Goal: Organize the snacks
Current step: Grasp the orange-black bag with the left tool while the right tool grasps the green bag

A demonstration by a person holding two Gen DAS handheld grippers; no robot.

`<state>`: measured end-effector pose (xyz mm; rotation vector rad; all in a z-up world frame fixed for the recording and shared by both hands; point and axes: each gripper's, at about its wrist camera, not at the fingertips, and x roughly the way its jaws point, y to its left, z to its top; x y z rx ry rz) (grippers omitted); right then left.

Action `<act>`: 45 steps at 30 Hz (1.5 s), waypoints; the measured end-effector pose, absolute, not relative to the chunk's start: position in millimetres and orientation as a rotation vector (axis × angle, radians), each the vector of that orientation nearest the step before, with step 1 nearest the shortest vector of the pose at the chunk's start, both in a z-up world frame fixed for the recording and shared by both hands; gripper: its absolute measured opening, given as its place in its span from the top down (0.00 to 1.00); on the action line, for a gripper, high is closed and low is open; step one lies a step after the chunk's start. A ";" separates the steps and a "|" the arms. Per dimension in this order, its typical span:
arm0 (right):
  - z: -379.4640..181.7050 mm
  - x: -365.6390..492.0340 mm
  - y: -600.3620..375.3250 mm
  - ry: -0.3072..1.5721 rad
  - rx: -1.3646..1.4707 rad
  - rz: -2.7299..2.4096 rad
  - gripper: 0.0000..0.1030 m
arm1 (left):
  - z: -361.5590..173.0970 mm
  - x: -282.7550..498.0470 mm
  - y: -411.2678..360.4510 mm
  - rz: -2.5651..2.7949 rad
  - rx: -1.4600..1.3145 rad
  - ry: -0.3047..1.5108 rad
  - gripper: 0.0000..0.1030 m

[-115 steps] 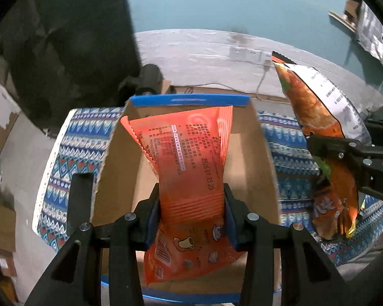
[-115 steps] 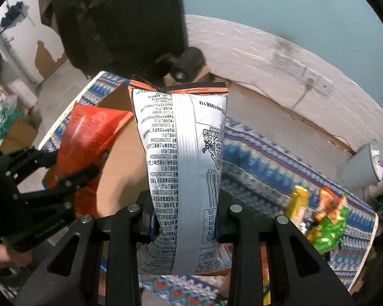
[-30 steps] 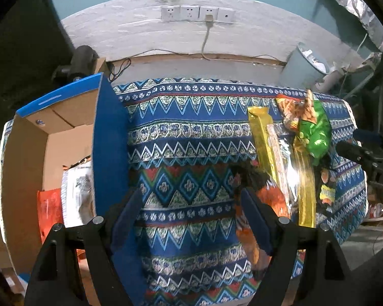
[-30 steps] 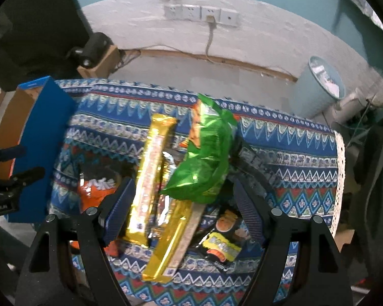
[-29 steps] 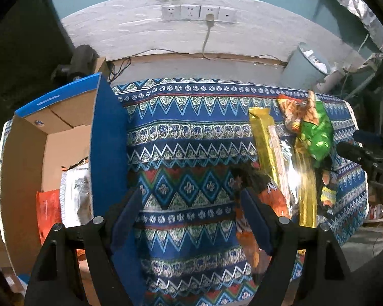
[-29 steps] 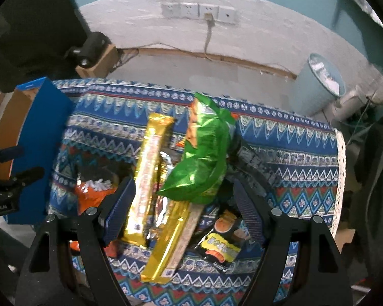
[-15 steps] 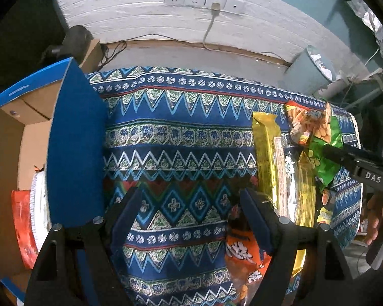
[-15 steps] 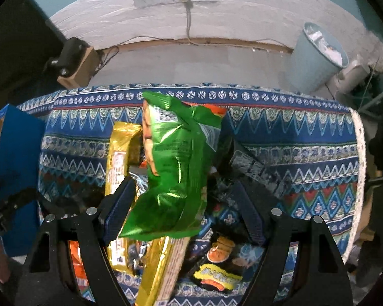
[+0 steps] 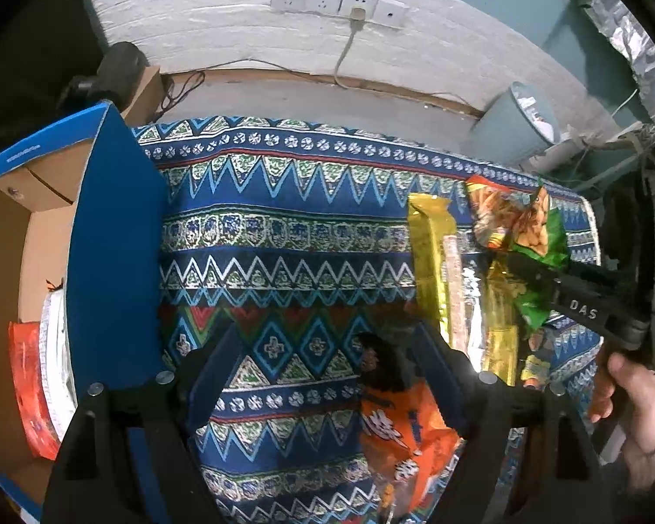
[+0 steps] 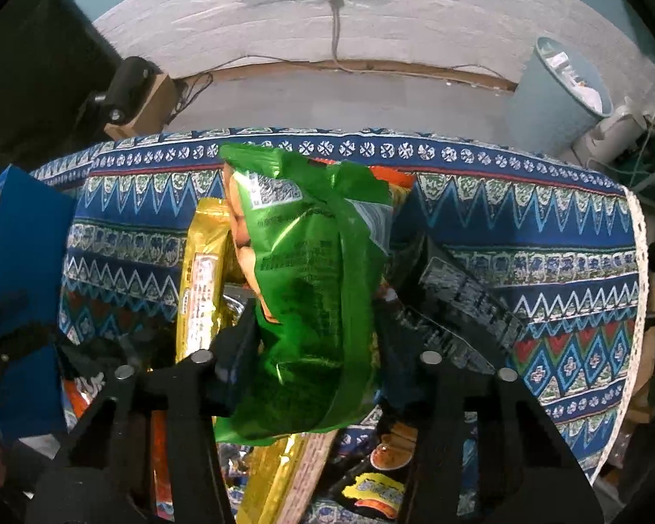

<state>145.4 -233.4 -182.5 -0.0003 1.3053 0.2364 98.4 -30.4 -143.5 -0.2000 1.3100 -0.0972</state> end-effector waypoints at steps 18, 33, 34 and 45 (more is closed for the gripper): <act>-147.4 82.4 -245.2 1.250 -0.015 0.258 0.59 | -168.2 60.9 -79.2 -0.158 -0.203 1.367 0.15; -147.4 72.2 -257.9 1.251 0.019 0.263 0.59 | -222.5 60.5 -106.1 -0.136 -0.090 1.460 0.15; -147.8 72.8 -256.9 1.252 0.019 0.265 0.59 | -225.1 61.1 -105.5 -0.134 -0.088 1.460 0.15; -146.9 73.6 -245.3 1.248 -0.008 0.276 0.59 | -202.8 55.1 -98.8 -0.164 -0.020 1.379 0.50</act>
